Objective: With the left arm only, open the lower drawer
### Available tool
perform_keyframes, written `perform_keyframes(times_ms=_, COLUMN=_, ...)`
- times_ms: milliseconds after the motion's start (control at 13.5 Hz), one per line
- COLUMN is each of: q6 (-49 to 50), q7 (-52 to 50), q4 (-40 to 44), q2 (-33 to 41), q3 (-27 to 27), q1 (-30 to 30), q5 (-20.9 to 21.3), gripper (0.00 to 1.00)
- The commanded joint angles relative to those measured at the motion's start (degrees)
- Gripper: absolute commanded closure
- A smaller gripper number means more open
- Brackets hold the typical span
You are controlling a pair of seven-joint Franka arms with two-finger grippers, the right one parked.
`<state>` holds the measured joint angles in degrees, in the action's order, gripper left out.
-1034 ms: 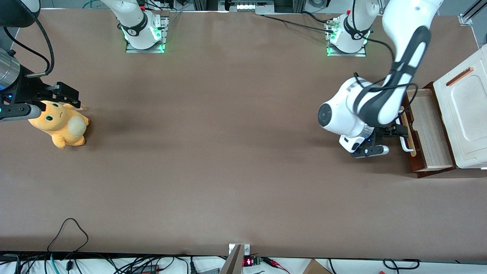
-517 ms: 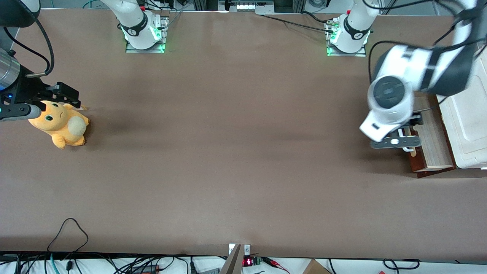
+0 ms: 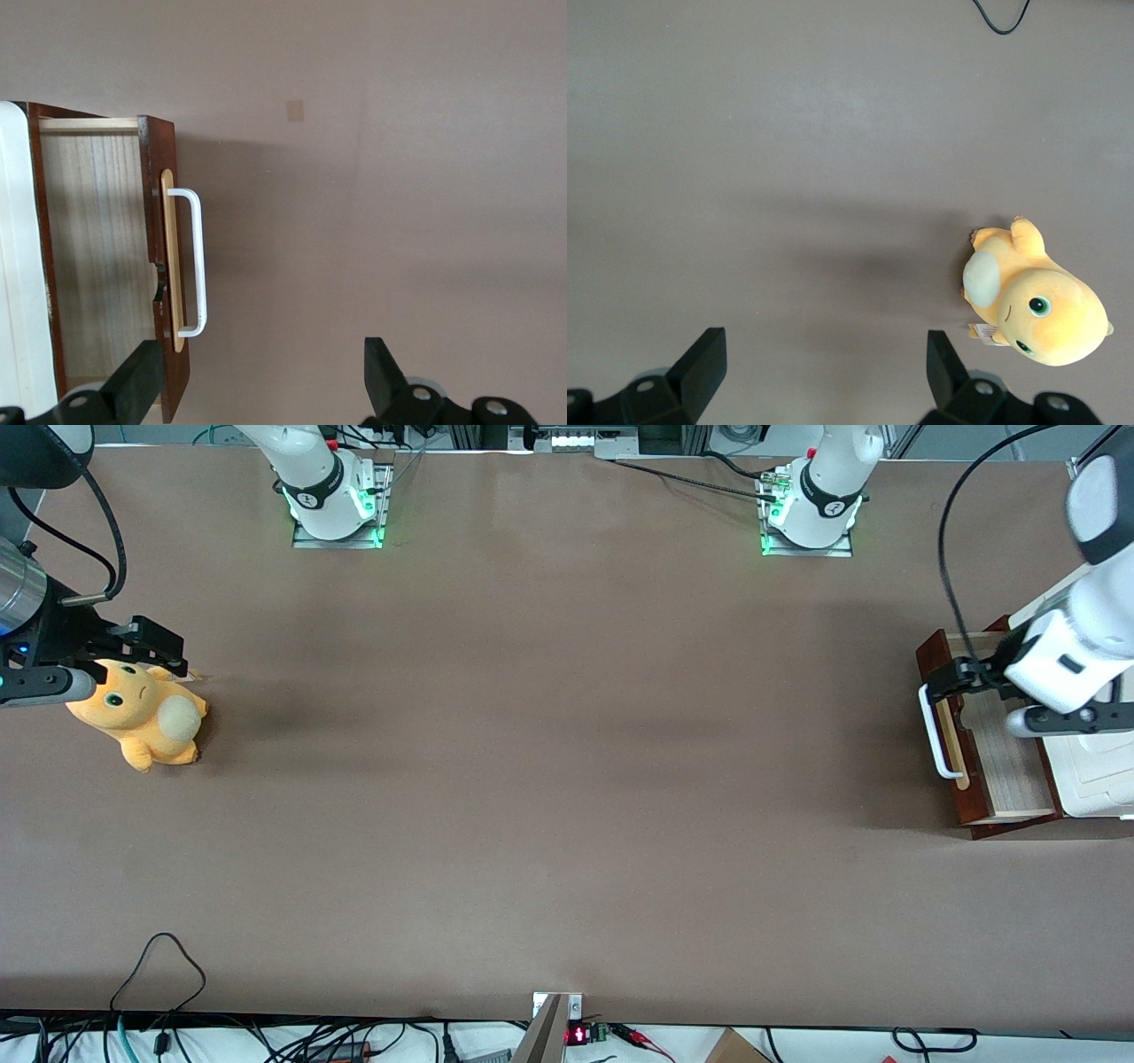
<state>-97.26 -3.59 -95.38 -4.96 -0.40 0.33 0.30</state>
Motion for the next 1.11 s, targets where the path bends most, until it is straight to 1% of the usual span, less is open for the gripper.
perform_keyframes(times_ms=0, q6=-0.12, q7=1.75, q4=-0.25, q2=1.09, q3=0.84, q1=-1.30, q5=-1.53, gripper=0.00)
perform_keyframes(times_ms=1034, q6=0.76, q7=1.66, q4=1.69, q2=0.65, q3=0.67, q1=-1.39, q5=0.05, gripper=0.00)
